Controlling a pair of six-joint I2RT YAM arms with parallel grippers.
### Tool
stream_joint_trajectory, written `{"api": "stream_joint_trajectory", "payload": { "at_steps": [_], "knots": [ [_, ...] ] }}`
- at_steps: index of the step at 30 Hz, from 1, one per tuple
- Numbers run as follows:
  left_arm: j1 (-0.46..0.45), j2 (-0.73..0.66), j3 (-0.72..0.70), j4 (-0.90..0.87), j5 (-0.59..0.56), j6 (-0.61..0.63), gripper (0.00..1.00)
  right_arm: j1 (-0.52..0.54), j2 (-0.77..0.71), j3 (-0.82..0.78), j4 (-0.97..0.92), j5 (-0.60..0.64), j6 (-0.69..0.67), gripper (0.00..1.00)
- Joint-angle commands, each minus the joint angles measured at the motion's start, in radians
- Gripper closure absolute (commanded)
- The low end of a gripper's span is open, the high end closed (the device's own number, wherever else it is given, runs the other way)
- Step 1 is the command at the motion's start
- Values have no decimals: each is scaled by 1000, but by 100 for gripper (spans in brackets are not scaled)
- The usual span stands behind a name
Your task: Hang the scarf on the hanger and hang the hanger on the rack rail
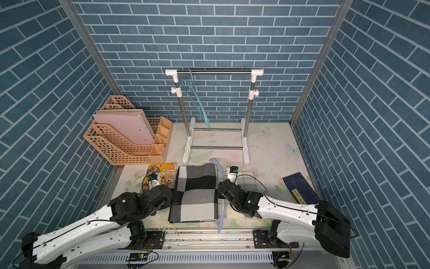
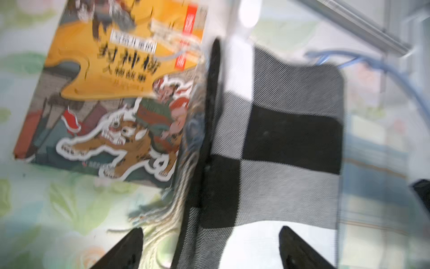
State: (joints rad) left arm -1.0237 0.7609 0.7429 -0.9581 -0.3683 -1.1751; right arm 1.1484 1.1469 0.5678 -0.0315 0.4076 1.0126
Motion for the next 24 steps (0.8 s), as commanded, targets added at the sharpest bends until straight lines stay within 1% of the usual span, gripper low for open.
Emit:
{"api": "stream_joint_trajectory", "payload": {
  "at_steps": [1,3,4,5,7,8,10,12,14,20,24],
  "knots": [
    [43,15,74,55,-109,172,7,-3,9,11,-61,-35,-50,100],
    [150,89,78,191,-44,308,9,-4,3,6,-54,-30,-53,100],
    [205,131,67,256,15,362,10,-5,2,4,-51,-31,-55,100],
    [259,171,49,316,80,410,13,-6,3,2,-48,-34,-54,100],
    [342,254,10,436,182,466,22,-8,3,-2,-42,-40,-57,100],
    [363,293,1,482,216,476,25,-9,2,-3,-42,-42,-57,100],
    [370,363,0,553,271,484,32,-10,2,-8,-39,-45,-57,100],
    [372,409,-5,604,337,483,35,-11,-1,-10,-41,-45,-58,100],
    [361,430,-17,645,377,474,36,-10,-1,-12,-47,-44,-57,100],
    [289,395,-78,694,418,454,36,-13,-19,-28,-72,-35,-32,100],
    [254,410,-147,711,409,438,39,-22,-51,-41,-86,-34,-23,100]
  ]
}}
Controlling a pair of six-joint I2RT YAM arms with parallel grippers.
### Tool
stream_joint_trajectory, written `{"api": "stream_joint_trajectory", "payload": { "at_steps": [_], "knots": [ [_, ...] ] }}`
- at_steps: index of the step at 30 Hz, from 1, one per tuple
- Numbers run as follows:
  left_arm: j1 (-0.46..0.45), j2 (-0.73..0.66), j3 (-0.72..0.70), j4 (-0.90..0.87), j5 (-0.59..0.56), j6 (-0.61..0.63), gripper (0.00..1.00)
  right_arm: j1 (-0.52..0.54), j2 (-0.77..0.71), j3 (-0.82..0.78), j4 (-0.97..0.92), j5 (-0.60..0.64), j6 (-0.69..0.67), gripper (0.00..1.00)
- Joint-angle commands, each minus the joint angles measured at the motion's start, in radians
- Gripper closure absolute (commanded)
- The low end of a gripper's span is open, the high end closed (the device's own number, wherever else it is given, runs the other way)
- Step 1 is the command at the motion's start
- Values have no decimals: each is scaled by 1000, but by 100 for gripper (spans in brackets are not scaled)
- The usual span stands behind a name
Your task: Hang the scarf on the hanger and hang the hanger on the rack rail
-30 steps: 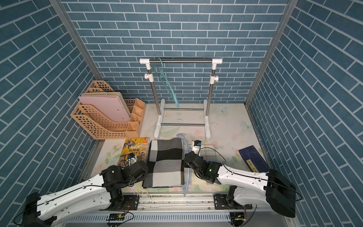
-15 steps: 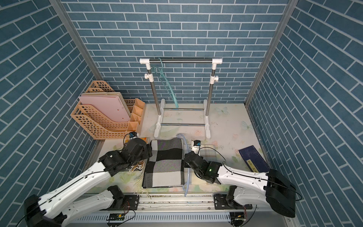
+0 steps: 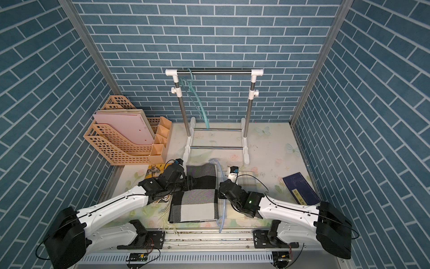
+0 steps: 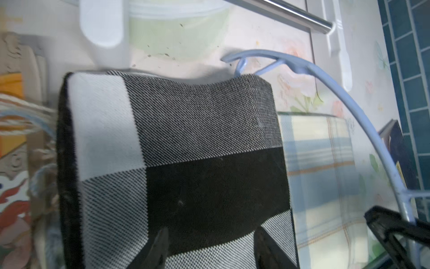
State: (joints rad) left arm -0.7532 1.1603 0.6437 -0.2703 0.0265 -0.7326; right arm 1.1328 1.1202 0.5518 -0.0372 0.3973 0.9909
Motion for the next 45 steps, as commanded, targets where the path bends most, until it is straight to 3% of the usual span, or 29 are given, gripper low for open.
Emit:
{"api": "stream_joint_trajectory", "payload": {
  "at_steps": [1,6,14,27,39,45],
  "knots": [
    [-16,22,-69,23,1,-10,40,-9,-35,-27,-83,-26,-1,100],
    [-10,37,-166,26,-103,-55,48,-17,-70,-22,-123,-28,13,100],
    [-4,34,-214,31,-133,-79,57,-27,-142,-12,-166,-41,18,100],
    [-3,-112,-136,4,-27,-50,48,-28,-237,152,-116,-23,-187,100],
    [-4,-225,183,-181,-91,26,38,-28,-96,481,-281,-85,-337,100],
    [-4,-275,319,-154,-118,40,34,-30,-52,639,-335,-123,-373,100]
  ]
}}
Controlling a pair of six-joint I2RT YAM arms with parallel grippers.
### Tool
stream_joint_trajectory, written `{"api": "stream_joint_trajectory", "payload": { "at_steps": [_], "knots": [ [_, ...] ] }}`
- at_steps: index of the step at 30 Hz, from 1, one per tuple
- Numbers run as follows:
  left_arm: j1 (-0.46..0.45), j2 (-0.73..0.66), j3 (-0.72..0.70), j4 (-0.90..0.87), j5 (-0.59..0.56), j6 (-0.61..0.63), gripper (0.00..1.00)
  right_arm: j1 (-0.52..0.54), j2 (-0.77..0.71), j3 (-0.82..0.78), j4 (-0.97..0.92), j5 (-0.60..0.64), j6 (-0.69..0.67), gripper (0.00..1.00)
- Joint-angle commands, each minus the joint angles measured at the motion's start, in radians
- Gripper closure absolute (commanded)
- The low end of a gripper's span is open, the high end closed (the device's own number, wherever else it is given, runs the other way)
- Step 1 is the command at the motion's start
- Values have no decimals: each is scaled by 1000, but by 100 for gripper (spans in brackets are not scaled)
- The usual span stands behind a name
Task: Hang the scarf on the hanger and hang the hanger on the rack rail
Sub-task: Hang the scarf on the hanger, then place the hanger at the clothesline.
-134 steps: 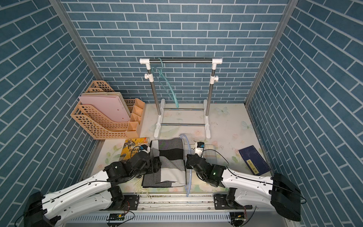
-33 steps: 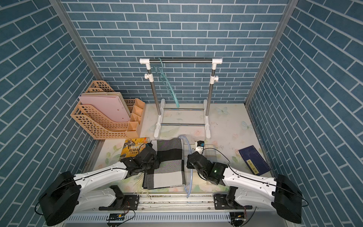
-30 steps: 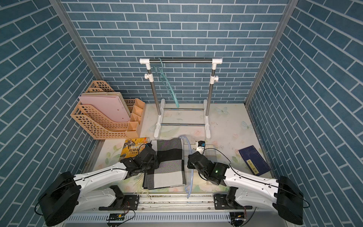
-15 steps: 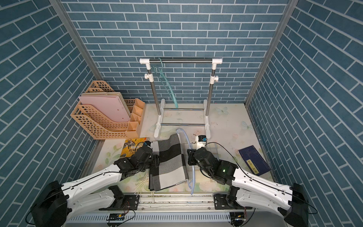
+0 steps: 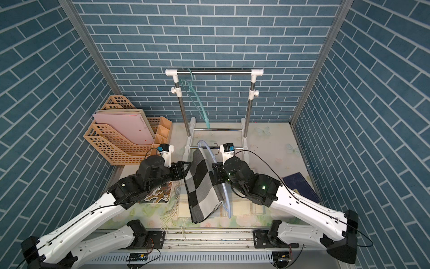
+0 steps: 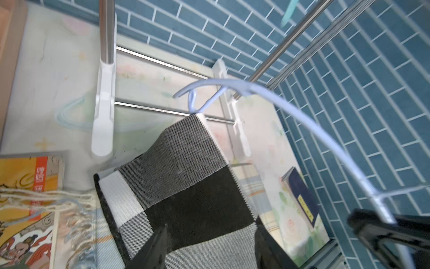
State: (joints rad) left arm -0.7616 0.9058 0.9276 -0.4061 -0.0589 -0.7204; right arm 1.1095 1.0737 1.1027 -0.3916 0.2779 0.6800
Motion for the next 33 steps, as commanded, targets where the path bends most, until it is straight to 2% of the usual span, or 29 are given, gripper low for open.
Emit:
{"api": "stream_joint_trajectory", "payload": {
  "at_steps": [1,4,9,16,24,30,33],
  "knots": [
    [4,-28,51,-3,-35,26,33,-7,2,118,8,-2,-69,100],
    [5,-58,82,74,-14,-11,32,-7,34,218,-59,8,-99,100],
    [5,-87,39,302,92,-160,31,-7,73,365,-173,31,-158,100],
    [-18,5,29,615,156,-382,31,-7,97,470,-287,54,-263,100],
    [-103,268,212,608,172,-456,28,-7,69,435,-282,66,-332,100],
    [-117,357,268,613,195,-462,28,-7,43,409,-266,62,-336,100],
    [-117,378,260,641,190,-462,33,-7,25,396,-265,67,-338,100]
  ]
}}
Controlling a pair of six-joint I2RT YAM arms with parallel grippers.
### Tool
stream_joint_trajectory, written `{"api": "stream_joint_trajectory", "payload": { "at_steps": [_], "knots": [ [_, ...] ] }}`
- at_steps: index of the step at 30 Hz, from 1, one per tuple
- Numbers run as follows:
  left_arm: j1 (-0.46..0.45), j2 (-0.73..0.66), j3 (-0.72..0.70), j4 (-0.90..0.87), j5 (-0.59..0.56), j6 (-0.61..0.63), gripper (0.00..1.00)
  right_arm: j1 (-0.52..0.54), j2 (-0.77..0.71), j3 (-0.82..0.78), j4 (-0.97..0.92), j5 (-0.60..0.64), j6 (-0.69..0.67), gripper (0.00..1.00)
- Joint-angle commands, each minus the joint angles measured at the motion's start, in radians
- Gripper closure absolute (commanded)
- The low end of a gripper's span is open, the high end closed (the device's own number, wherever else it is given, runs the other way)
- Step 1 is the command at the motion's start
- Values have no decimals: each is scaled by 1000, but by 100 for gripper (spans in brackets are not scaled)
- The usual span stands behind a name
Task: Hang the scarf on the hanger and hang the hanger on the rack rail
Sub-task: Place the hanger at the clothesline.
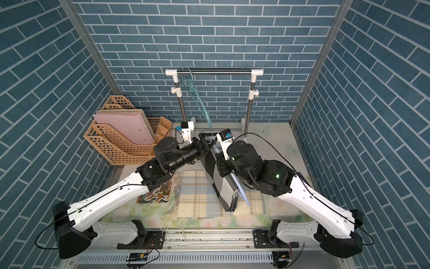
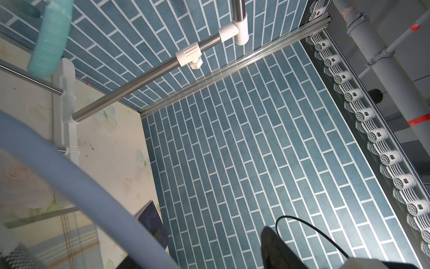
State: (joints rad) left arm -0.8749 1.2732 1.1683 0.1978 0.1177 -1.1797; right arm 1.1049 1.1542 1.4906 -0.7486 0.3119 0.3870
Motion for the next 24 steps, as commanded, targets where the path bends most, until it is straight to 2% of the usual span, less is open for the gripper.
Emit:
{"api": "stream_joint_trajectory", "payload": {
  "at_steps": [1,8,12,17,18,19,21,22,24],
  "knots": [
    [-5,15,18,51,10,-24,37,-2,-60,4,90,34,-45,100],
    [-6,77,43,114,42,-69,69,-2,-66,7,63,41,-57,100],
    [-6,77,37,142,34,-91,100,-2,-69,11,49,48,-66,100],
    [-6,92,75,126,15,-119,100,-2,-91,5,38,50,-75,100],
    [-6,98,82,126,12,-127,100,-2,-98,3,38,50,-77,94],
    [-6,102,85,129,12,-138,100,-2,-104,1,34,51,-77,79],
    [-4,109,92,150,11,-163,100,-2,-116,-11,29,50,-77,57],
    [-4,112,96,160,7,-176,100,-2,-122,-25,26,55,-75,50],
    [0,121,107,181,5,-199,100,-2,-149,-67,27,58,-68,42]
  ]
}}
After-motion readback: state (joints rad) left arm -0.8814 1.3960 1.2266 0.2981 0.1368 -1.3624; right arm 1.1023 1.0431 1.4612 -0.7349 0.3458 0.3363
